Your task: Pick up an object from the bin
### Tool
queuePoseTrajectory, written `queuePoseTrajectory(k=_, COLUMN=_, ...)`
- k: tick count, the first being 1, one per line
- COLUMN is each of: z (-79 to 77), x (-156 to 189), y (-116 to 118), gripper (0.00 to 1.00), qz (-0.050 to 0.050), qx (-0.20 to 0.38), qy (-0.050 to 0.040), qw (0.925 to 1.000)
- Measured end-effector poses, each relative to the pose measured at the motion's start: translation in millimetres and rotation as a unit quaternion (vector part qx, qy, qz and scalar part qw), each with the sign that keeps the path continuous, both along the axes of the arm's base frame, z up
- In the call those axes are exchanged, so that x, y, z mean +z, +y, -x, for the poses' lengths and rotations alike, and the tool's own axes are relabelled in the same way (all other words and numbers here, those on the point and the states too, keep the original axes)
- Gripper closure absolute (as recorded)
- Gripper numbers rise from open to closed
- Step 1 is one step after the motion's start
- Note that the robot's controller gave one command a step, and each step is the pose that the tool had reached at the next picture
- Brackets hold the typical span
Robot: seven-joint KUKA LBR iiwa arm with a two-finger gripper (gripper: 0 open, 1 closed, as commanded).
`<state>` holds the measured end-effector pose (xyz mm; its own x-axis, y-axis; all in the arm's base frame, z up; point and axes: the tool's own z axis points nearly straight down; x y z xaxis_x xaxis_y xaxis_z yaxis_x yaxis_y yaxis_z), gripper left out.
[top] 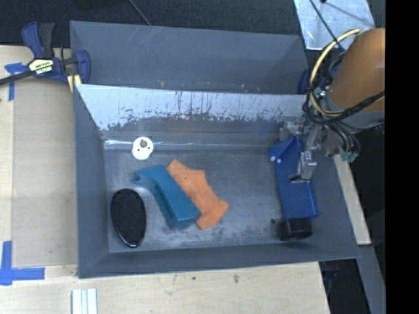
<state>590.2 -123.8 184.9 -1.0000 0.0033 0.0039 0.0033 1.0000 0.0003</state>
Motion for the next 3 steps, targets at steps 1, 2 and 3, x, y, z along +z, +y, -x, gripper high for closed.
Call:
queuePoseTrajectory(k=1, z=-1.2, x=5.0, y=0.5, gripper=0.0, qz=0.001, qx=0.001, qy=-0.0037, qw=1.0)
queuePoseTrajectory(k=2, z=3.9, x=-42.8, y=46.0, gripper=0.0, qz=0.002, qx=0.008, qy=-0.0072, qw=0.9999)
queuePoseTrajectory(k=3, z=-0.4, x=-100.0, y=55.2, gripper=0.0, qz=-0.003, qx=-0.012, qy=-0.004, qw=0.9999)
